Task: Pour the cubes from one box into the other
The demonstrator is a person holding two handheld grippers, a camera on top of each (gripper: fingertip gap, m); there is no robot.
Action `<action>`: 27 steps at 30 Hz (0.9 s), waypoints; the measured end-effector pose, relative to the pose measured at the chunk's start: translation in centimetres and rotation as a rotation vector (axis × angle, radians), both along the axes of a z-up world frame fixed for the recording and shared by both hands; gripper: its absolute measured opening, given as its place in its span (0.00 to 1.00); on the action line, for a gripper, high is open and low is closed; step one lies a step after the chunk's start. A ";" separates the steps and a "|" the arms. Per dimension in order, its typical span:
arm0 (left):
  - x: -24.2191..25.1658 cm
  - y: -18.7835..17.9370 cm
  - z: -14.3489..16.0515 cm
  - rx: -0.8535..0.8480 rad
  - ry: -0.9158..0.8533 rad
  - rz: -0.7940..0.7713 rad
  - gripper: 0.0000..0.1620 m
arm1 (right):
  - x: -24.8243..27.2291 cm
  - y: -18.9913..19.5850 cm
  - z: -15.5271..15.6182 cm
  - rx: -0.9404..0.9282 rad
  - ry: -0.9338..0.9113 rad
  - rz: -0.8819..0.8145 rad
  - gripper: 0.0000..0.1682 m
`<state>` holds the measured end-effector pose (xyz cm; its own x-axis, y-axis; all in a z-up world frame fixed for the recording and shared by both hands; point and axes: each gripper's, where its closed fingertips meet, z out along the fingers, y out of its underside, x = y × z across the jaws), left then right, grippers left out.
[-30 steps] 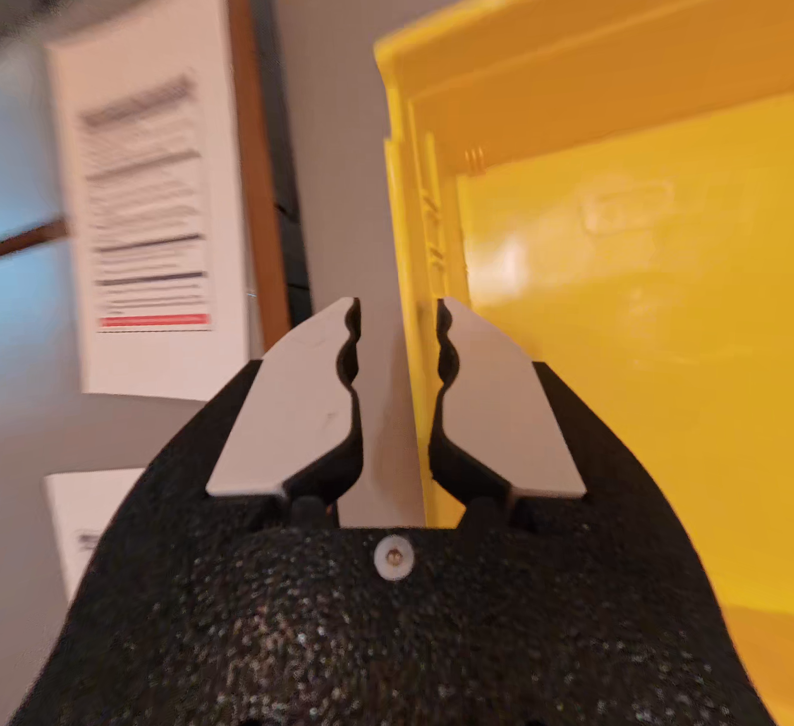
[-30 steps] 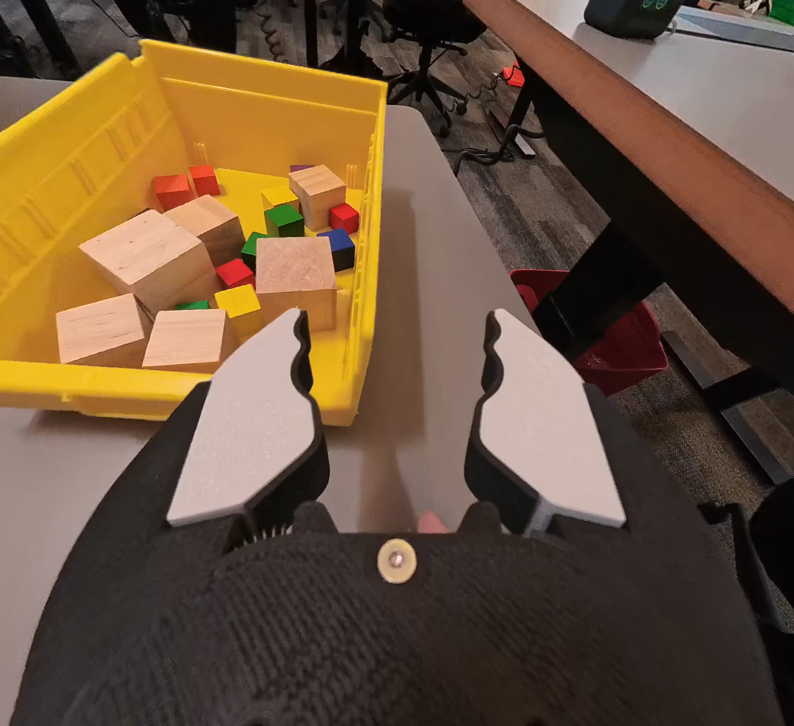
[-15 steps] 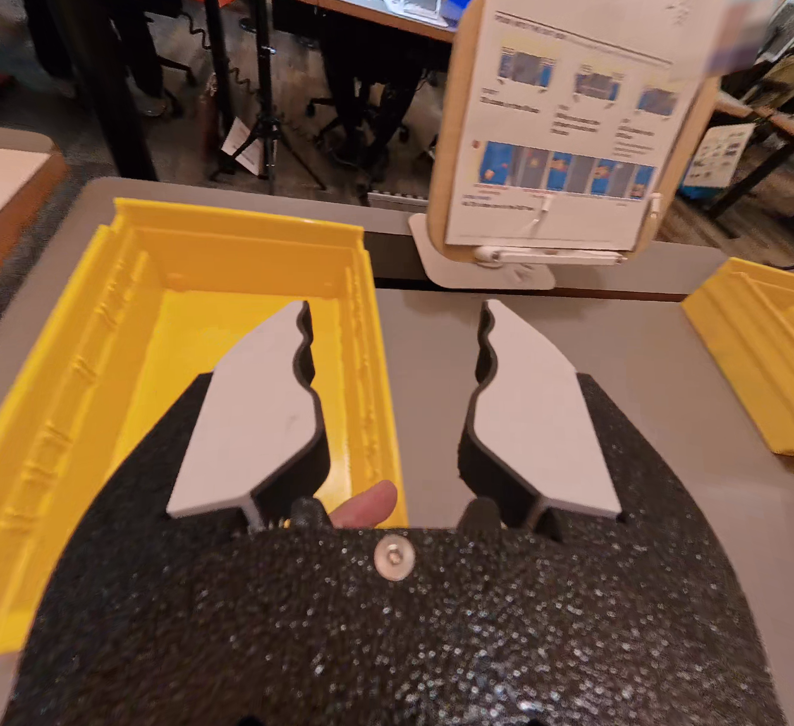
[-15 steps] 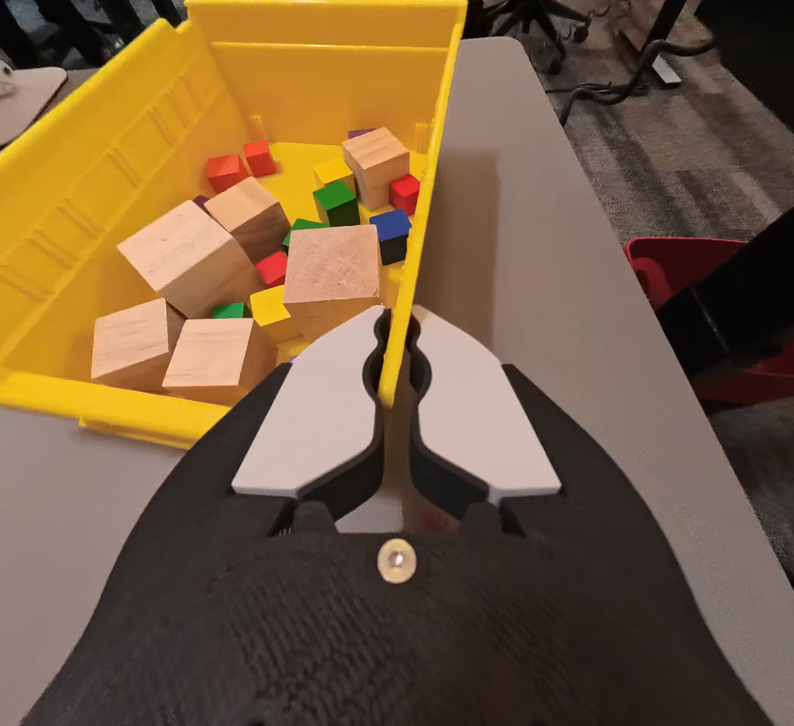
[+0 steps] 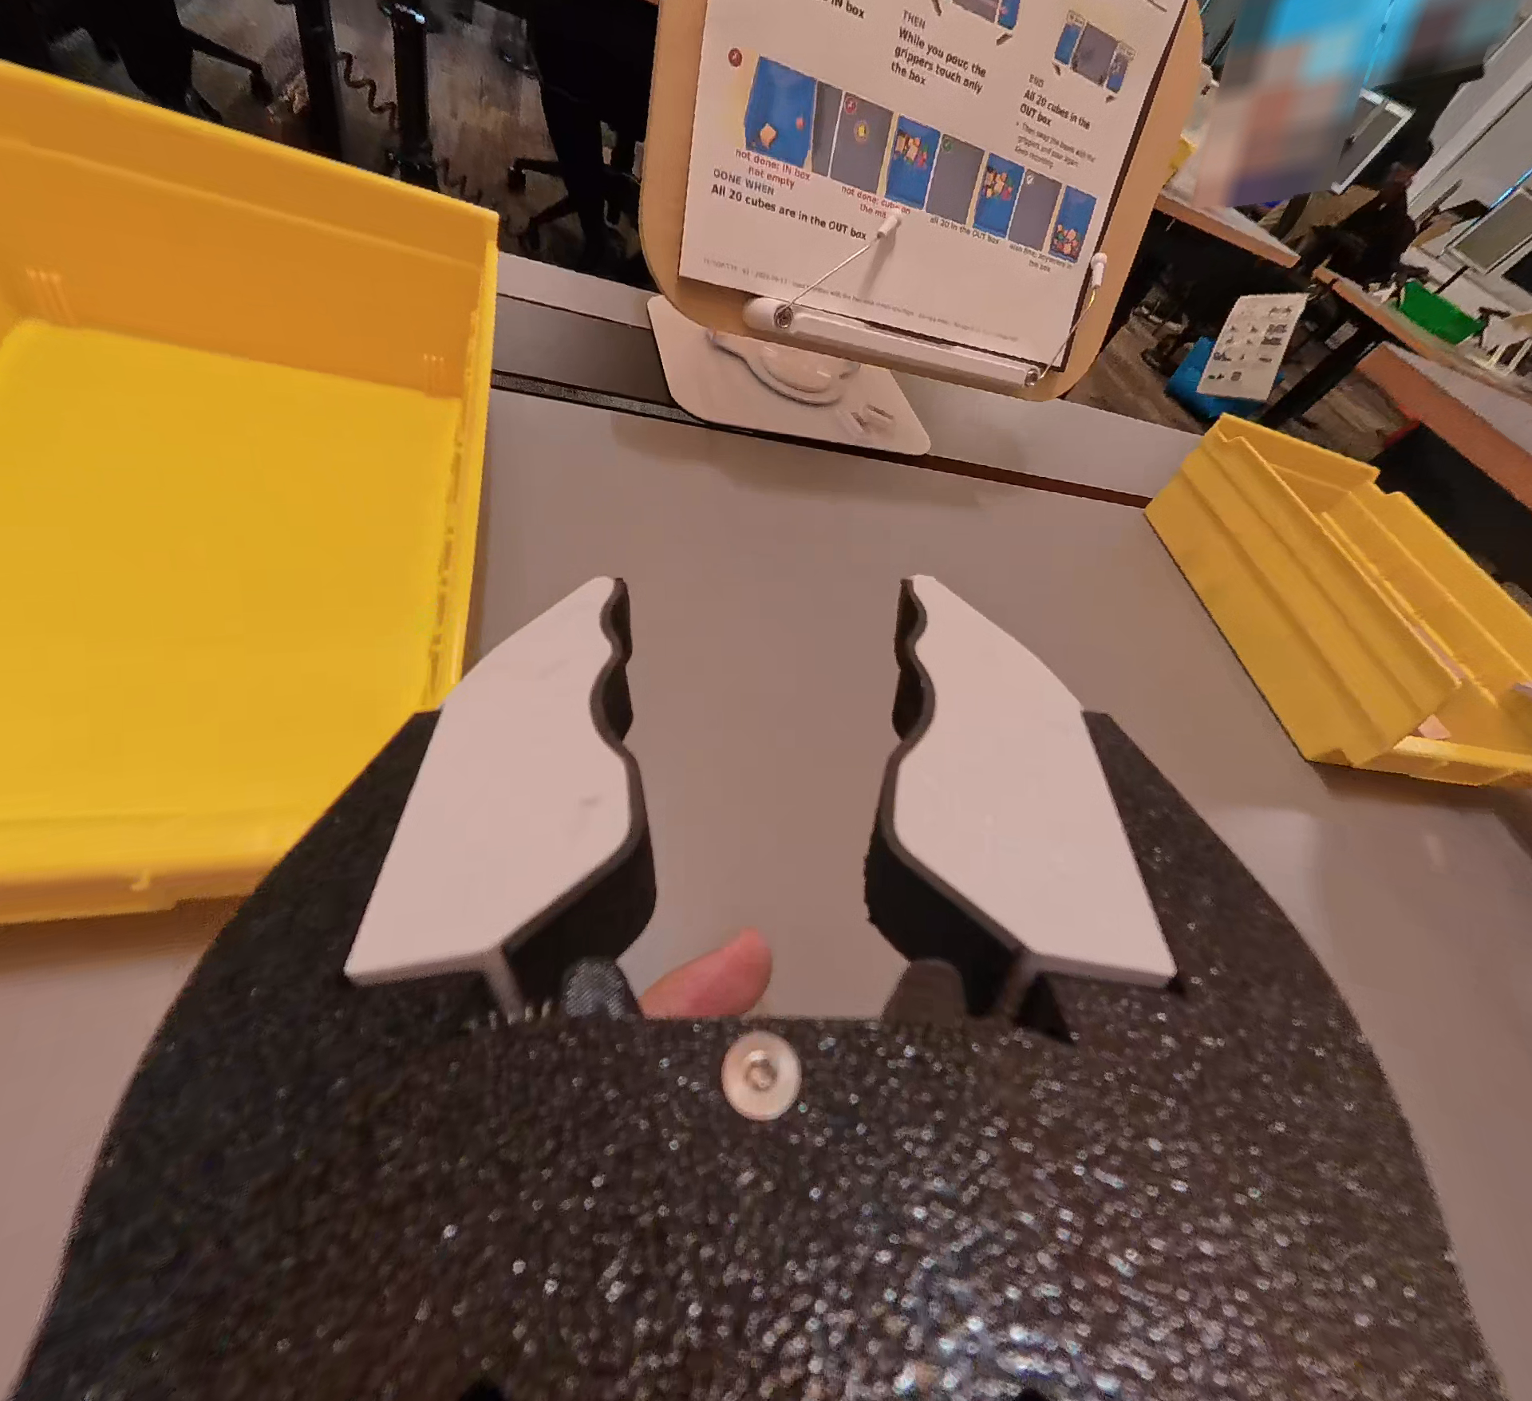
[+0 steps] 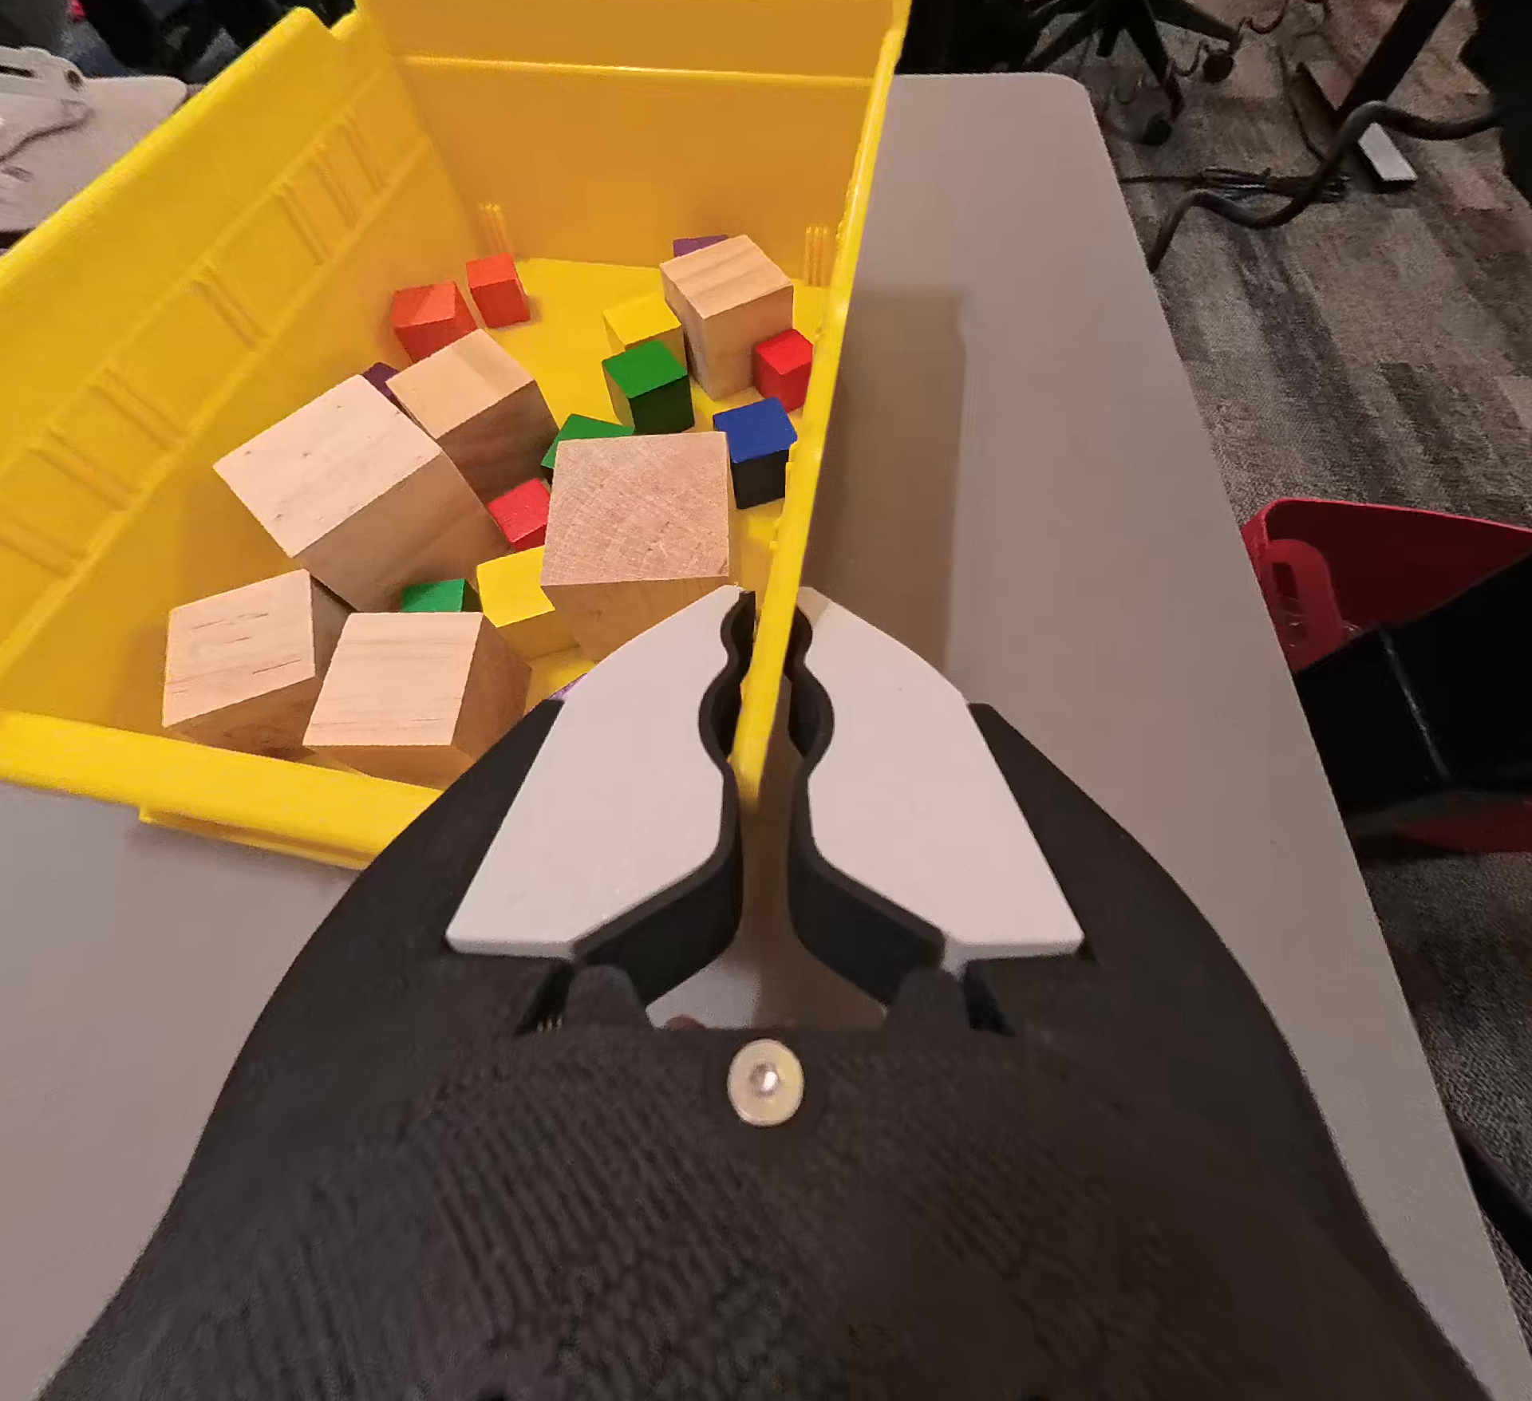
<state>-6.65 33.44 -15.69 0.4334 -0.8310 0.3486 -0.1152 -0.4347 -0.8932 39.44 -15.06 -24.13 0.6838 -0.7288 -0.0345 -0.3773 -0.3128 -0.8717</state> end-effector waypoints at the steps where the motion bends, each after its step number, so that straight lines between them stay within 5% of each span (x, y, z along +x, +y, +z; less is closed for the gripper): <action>1: -0.2 0.0 -0.2 -0.006 -0.001 0.005 0.36 | 0.0 0.0 0.0 -0.003 -0.003 0.004 0.04; 9: -4.1 4.4 -0.1 0.173 0.172 0.129 0.40 | -0.3 0.0 0.0 -0.022 -0.016 0.041 0.04; 20: -12.0 20.4 -0.3 0.371 0.485 0.368 0.47 | -3.2 2.1 0.0 -0.025 -0.018 0.163 0.04; 27: -10.6 25.3 -5.8 0.255 0.623 0.156 0.43 | -8.2 6.3 0.0 -0.015 -0.012 0.220 0.04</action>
<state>-17.25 58.74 -21.46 0.6107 -0.7656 -0.2022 -0.5932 -0.2732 -0.7573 31.25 -8.77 -24.09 0.8266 -0.5626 -0.0153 -0.2880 -0.3996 -0.8703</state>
